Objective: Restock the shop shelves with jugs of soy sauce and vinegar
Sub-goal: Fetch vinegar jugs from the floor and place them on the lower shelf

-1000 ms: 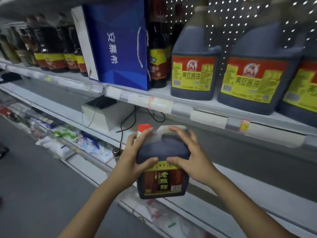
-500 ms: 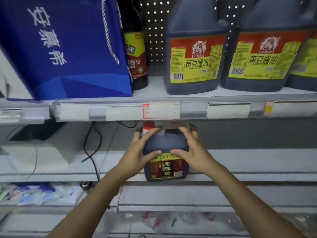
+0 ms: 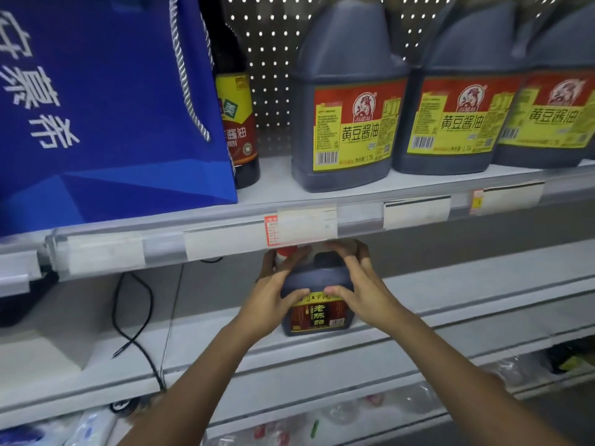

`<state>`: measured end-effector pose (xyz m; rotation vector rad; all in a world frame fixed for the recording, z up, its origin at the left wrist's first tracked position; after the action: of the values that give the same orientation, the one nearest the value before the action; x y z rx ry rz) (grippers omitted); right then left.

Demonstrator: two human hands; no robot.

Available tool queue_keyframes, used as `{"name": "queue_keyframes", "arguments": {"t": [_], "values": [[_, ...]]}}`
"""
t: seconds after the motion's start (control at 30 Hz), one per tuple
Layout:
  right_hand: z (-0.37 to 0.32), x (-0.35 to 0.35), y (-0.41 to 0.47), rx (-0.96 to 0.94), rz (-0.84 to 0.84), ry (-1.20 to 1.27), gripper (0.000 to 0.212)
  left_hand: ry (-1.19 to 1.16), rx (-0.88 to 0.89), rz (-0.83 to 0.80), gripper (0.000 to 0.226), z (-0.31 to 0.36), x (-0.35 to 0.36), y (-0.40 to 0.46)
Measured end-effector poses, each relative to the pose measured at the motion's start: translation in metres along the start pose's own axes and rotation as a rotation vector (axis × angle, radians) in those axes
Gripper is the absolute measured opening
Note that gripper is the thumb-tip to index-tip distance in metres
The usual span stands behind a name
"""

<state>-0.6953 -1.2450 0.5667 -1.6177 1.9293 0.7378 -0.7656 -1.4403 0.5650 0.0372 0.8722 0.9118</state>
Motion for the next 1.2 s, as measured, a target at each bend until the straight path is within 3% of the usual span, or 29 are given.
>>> {"name": "queue_keyframes", "arguments": {"t": [0.2, 0.77, 0.97, 1.2], "values": [[0.002, -0.008, -0.003, -0.044, -0.043, -0.089, 0.070, -0.032, -0.030, -0.022, 0.073, -0.001, 0.004, -0.001], [0.010, -0.016, 0.005, -0.022, -0.137, -0.132, 0.068, 0.098, -0.161, 0.185, 0.064, 0.007, 0.026, -0.018], [-0.004, -0.005, -0.007, -0.112, 0.004, -0.114, 0.077, 0.007, -0.096, 0.063, 0.068, -0.005, 0.013, -0.011], [-0.003, 0.019, -0.012, 0.011, 0.153, -0.193, 0.065, -0.054, -0.043, 0.007, 0.068, -0.008, 0.003, -0.008]]}}
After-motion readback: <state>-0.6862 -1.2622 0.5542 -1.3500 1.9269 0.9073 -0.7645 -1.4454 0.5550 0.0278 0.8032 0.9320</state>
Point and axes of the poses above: each hand's wrist, its own y-axis towards the middle knuckle, its own x-axis out of the palm, z = x × y, the point moved 5 cm from there along y, towards the middle knuckle, and after that the axes turned 5 degrees about x, right-handed, at the moved point
